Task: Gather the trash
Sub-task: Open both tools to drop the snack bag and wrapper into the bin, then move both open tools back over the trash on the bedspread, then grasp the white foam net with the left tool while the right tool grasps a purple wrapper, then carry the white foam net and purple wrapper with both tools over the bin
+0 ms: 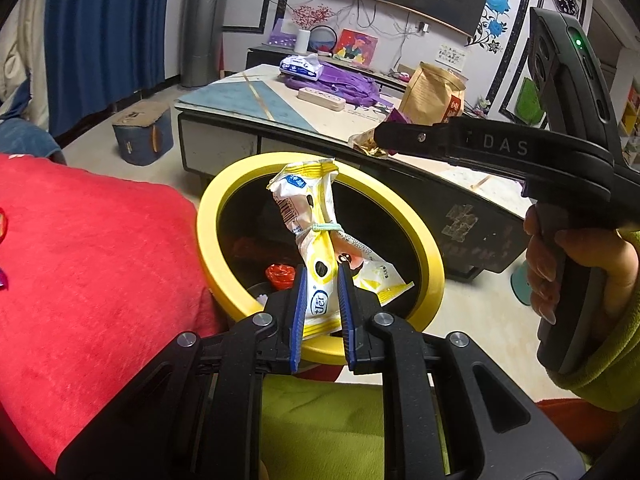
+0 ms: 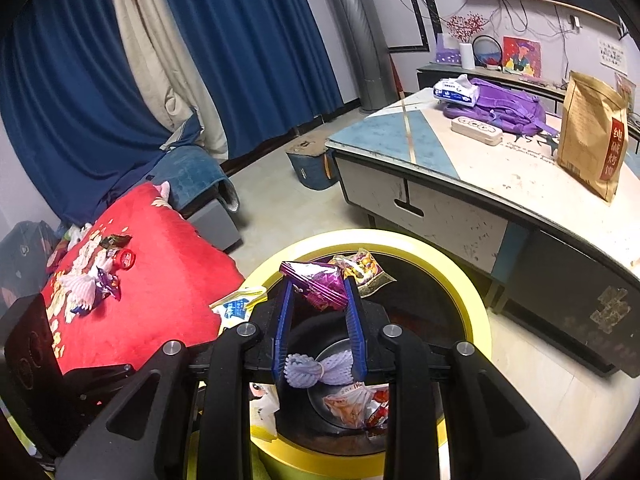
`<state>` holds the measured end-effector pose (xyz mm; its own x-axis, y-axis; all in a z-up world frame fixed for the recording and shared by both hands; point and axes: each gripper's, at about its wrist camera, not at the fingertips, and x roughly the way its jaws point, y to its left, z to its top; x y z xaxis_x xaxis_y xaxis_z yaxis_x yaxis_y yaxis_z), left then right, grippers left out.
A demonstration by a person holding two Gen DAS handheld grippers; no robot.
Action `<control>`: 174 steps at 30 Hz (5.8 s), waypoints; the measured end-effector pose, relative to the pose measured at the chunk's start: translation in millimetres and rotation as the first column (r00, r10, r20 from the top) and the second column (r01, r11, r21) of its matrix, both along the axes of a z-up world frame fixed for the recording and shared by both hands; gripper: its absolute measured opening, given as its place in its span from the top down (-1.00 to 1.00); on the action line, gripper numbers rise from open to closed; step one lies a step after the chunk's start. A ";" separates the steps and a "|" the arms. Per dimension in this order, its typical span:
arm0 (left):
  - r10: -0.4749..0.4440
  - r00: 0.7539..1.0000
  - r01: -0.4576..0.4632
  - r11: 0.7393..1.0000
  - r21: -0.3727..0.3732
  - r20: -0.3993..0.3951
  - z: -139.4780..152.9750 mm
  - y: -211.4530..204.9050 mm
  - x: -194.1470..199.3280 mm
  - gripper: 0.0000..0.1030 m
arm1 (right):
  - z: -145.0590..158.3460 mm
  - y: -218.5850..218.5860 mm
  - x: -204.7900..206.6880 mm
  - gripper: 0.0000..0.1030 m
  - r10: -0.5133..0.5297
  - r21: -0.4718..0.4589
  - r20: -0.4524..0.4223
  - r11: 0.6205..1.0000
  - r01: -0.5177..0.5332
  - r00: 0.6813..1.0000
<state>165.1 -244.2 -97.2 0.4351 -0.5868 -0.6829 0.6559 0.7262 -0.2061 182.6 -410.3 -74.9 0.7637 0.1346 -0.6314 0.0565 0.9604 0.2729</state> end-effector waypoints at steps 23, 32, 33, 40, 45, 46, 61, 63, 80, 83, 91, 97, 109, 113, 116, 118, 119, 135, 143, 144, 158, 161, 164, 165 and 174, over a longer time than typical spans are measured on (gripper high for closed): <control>0.086 0.996 -0.086 0.995 -0.059 -0.017 9.7 24.9 6.2 -0.70 | -1.7 -13.4 -3.8 -0.07 -0.068 0.008 0.000 0.998 0.068 0.998; 0.250 0.963 -0.242 0.966 -0.088 0.099 41.4 67.7 -1.9 -0.79 | 13.1 0.5 -12.3 -0.18 -0.050 -0.030 0.063 0.998 0.052 0.997; 0.267 0.957 -0.258 0.962 -0.092 0.111 44.1 73.3 -2.7 -0.79 | 15.3 2.4 -14.0 -0.19 -0.044 -0.034 0.074 0.998 0.047 0.996; 0.369 0.907 -0.351 0.929 -0.118 0.205 65.7 101.2 -12.1 -0.79 | 31.3 24.4 -23.4 -0.30 0.009 -0.064 0.149 0.998 0.001 0.989; 0.417 0.872 -0.393 0.909 -0.140 0.255 75.8 115.9 -18.3 -0.79 | 39.1 48.1 -30.2 -0.36 0.074 -0.086 0.189 0.995 -0.058 0.979; 0.426 0.866 -0.401 0.904 -0.145 0.262 78.0 118.9 -19.2 -0.79 | 40.6 52.0 -31.6 -0.37 0.085 -0.090 0.195 0.994 -0.068 0.977; 0.544 0.788 -0.504 0.839 -0.205 0.290 93.2 164.5 -25.1 -0.79 | 49.2 104.7 -43.5 -0.48 0.233 -0.145 0.234 0.968 -0.203 0.944; 0.557 0.779 -0.516 0.830 -0.211 0.288 94.6 169.7 -24.4 -0.79 | 49.5 111.7 -45.1 -0.48 0.255 -0.152 0.234 0.963 -0.224 0.938; 0.666 0.716 -0.623 0.745 -0.238 0.210 92.8 221.5 -18.8 -0.79 | 47.1 174.0 -43.4 -0.48 0.425 -0.191 0.197 0.901 -0.390 0.884; 0.680 0.707 -0.637 0.732 -0.244 0.194 91.7 231.1 -18.4 -0.79 | 45.2 183.7 -41.6 -0.48 0.442 -0.192 0.186 0.892 -0.409 0.878; 0.694 0.704 -0.651 0.716 -0.251 0.151 88.8 249.0 -19.2 -0.79 | 36.0 206.0 -27.0 -0.48 0.480 -0.204 0.151 0.871 -0.448 0.864; 0.691 0.715 -0.651 0.713 -0.259 0.107 82.9 257.9 -16.4 -0.66 | 23.4 222.9 -4.6 -0.48 0.500 -0.222 0.136 0.857 -0.466 0.855; 0.657 0.754 -0.633 0.728 -0.264 0.003 70.0 257.9 4.3 -0.19 | -13.4 253.6 47.8 -0.38 0.541 -0.201 0.050 0.829 -0.522 0.840; 0.650 0.757 -0.639 0.719 -0.274 -0.063 63.1 258.7 17.3 -0.14 | -21.9 259.8 62.6 -0.28 0.544 -0.191 0.026 0.826 -0.530 0.839; 0.643 0.761 -0.638 0.719 -0.274 -0.087 58.6 256.9 25.6 -0.06 | -25.6 261.1 71.5 -0.14 0.547 -0.171 0.013 0.826 -0.537 0.837; 0.643 0.757 -0.646 0.714 -0.270 -0.112 53.9 257.2 31.1 0.01 | -27.7 261.4 76.8 -0.09 0.552 -0.161 0.004 0.823 -0.545 0.834; 0.645 0.753 -0.653 0.709 -0.266 -0.128 50.9 257.4 34.1 0.04 | -27.6 262.0 79.2 -0.07 0.554 -0.155 0.002 0.823 -0.547 0.832; 0.614 0.750 -0.661 0.698 -0.275 -0.246 32.8 273.4 38.7 0.88 | -33.8 292.8 102.8 0.34 0.612 -0.152 -0.032 0.778 -0.609 0.790; 0.621 0.765 -0.638 0.697 -0.327 -0.171 55.0 286.7 22.9 0.90 | -30.8 287.4 95.1 0.71 0.611 -0.130 -0.025 0.783 -0.609 0.791; 0.625 0.763 -0.640 0.695 -0.329 -0.165 57.1 288.3 22.0 0.90 | -28.7 283.4 91.6 0.71 0.605 -0.123 -0.015 0.789 -0.602 0.796; 0.665 0.743 -0.641 0.676 -0.363 -0.074 88.3 305.8 7.6 0.91 | -3.5 239.0 52.6 0.71 0.549 -0.066 0.054 0.835 -0.546 0.834; 0.651 0.757 -0.622 0.694 -0.363 -0.053 93.2 298.2 4.9 0.91 | 4.5 230.1 47.2 0.71 0.540 -0.064 0.068 0.842 -0.536 0.839; 0.626 0.779 -0.594 0.718 -0.362 -0.035 94.8 287.0 3.7 0.91 | 12.9 219.8 39.9 0.71 0.529 -0.072 0.085 0.849 -0.524 0.845; 0.615 0.787 -0.583 0.726 -0.364 -0.034 95.5 282.7 3.3 0.91 | 15.1 216.8 38.1 0.71 0.524 -0.075 0.089 0.852 -0.518 0.847; 0.544 0.839 -0.506 0.788 -0.351 0.012 98.3 250.3 -4.5 0.91 | 30.3 183.0 25.9 0.71 0.465 -0.087 0.116 0.885 -0.458 0.877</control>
